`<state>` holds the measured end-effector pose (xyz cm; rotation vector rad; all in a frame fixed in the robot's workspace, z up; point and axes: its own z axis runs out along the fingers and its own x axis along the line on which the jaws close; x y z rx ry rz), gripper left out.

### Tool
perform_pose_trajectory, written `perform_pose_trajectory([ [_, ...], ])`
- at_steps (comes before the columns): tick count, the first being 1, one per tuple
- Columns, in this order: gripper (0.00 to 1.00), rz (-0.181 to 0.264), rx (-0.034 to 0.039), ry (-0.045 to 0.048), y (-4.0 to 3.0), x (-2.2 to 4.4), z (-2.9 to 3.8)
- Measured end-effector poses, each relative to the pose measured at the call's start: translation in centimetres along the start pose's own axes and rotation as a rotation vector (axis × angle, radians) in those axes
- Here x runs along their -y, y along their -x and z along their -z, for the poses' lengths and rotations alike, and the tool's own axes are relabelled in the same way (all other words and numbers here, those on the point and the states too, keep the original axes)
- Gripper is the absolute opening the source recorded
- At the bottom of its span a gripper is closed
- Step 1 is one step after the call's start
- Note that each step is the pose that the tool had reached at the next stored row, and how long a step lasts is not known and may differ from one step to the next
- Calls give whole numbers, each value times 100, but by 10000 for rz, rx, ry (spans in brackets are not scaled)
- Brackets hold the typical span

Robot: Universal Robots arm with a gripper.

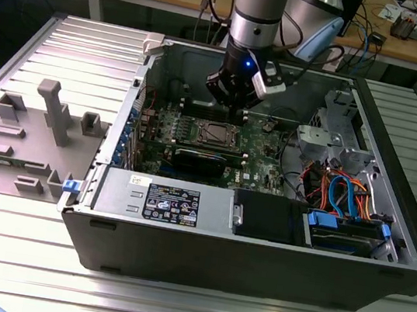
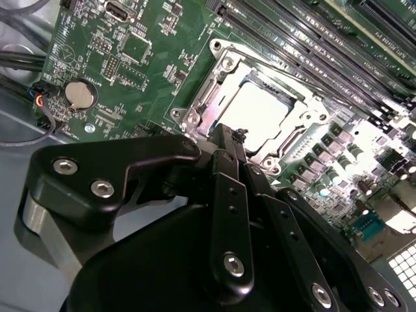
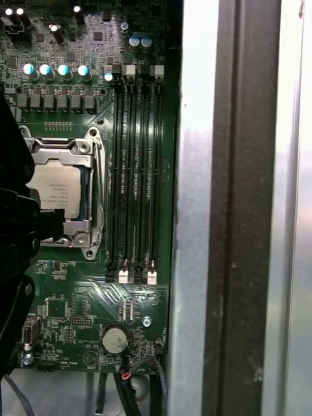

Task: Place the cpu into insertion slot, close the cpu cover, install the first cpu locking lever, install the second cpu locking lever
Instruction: 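Install the second cpu locking lever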

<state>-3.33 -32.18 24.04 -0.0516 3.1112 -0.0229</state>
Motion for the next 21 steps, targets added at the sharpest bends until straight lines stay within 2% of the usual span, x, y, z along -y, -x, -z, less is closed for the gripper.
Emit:
perform_pose_trajectory([
  [3,11,-13,0,2,-1,19,0],
  [11,11,-14,-1,2,-1,20,0],
  [15,11,-29,0,14,1,21,91],
  [21,11,-114,-2,15,-1,61,96],
])
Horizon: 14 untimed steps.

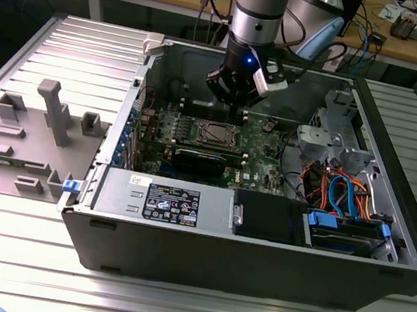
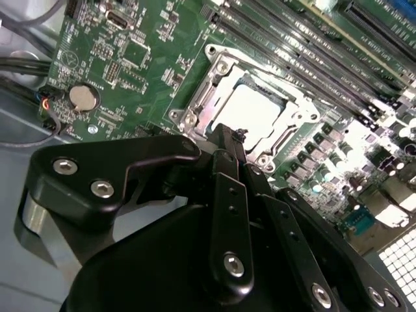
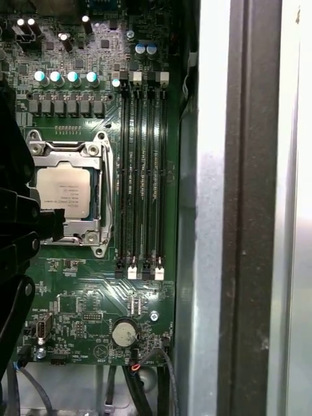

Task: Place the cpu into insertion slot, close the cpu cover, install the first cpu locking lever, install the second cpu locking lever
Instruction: 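Install the second cpu locking lever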

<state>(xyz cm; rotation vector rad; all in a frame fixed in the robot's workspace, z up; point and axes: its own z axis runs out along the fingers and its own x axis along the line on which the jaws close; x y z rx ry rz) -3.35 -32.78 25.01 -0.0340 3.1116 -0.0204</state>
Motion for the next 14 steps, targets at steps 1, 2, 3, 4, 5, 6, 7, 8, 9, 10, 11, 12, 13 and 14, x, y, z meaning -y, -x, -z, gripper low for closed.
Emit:
perform_pose_trajectory([
  [1,11,-10,0,0,0,19,-1],
  [2,11,-19,0,-1,-1,41,-1],
  [3,11,-22,0,-1,-1,54,-2],
  [4,11,-28,1,0,-1,73,-3],
  [5,11,-29,0,0,-2,86,-3],
  [6,11,-31,0,0,-2,106,-4],
  [7,11,-31,0,0,-3,117,-4],
  [8,11,-36,1,1,-3,119,-5],
  [9,11,-36,0,0,-3,119,-4],
  [10,11,-35,0,-1,-3,119,-4],
  [11,11,-35,0,-1,-3,120,-4],
  [12,11,-35,0,-1,-3,120,-4],
  [13,11,-35,0,-1,-3,120,-4],
  [14,11,-35,0,-1,-3,120,-4],
])
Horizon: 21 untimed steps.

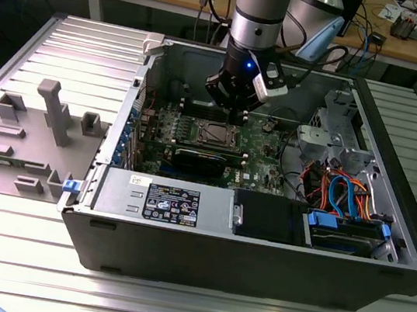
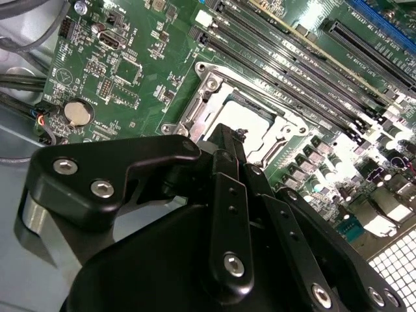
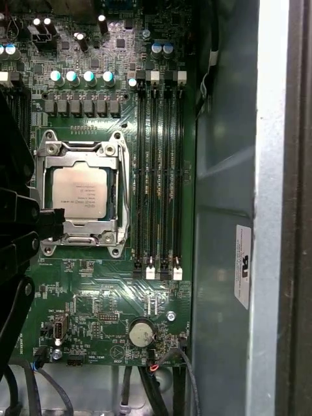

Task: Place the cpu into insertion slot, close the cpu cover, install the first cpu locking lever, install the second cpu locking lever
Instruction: 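Install the second cpu locking lever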

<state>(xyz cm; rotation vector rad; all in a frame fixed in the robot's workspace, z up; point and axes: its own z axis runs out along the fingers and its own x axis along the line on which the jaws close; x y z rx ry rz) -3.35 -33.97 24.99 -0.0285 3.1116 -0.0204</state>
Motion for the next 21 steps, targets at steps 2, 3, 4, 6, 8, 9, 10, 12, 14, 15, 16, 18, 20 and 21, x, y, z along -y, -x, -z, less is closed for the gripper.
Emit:
perform_pose_trajectory([
  [2,11,0,0,0,0,0,0],
  [3,11,-10,-1,-2,-1,48,-2],
  [4,11,-9,0,0,-2,130,-4],
  [6,11,-9,-1,-1,-3,145,-4],
  [8,11,-15,2,151,-5,222,-5],
  [9,11,-19,5,245,-6,279,-7],
  [10,11,-18,4,277,-6,304,-7],
  [12,11,-19,5,281,-7,311,-7],
  [14,11,-19,5,282,-7,311,-8],
  [15,11,-18,4,286,-7,311,-8],
  [16,11,-18,5,295,-6,311,-8],
  [18,11,-19,7,311,-7,311,-8],
  [20,11,-18,6,310,-7,311,-8],
  [21,11,-18,3,310,-8,312,-9],
])
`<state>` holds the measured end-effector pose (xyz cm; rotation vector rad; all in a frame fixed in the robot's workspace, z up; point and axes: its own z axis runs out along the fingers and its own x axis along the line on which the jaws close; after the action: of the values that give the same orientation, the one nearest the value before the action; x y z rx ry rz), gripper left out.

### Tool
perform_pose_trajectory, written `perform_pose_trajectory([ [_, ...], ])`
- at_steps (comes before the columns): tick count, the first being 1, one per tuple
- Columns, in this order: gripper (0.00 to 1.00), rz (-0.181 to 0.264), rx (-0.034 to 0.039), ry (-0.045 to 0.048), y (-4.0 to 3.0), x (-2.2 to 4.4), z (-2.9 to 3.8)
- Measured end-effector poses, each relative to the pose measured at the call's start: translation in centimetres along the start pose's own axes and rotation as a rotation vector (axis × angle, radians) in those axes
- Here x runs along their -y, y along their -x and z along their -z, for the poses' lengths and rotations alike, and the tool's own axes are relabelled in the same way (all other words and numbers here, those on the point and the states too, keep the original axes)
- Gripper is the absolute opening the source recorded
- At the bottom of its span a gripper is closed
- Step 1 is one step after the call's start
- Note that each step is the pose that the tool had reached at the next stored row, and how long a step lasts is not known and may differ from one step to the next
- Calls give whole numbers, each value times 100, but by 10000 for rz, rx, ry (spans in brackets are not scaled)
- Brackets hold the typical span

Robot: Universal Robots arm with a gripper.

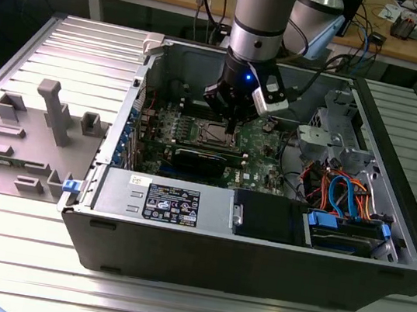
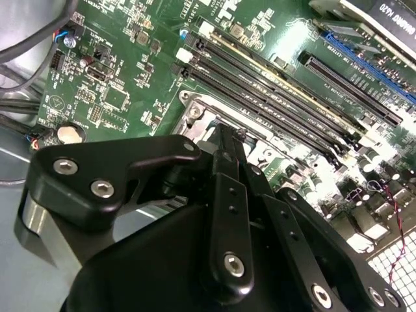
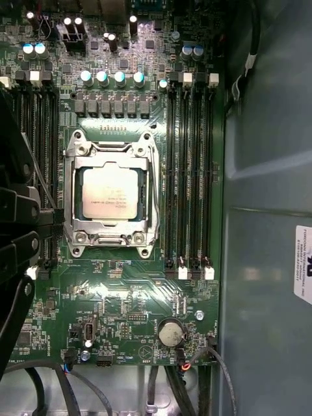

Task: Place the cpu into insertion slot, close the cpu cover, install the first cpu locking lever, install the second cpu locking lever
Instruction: 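Install the second cpu locking lever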

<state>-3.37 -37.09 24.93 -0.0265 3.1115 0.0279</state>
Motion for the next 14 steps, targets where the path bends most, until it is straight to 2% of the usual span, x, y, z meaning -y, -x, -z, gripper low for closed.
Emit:
perform_pose_trajectory([
  [3,11,-2,-31,34,-1,11,-11],
  [8,11,-10,-52,324,-7,76,-48],
  [12,11,54,-54,375,-88,135,-65],
  [14,11,78,-53,404,-107,170,-66],
])
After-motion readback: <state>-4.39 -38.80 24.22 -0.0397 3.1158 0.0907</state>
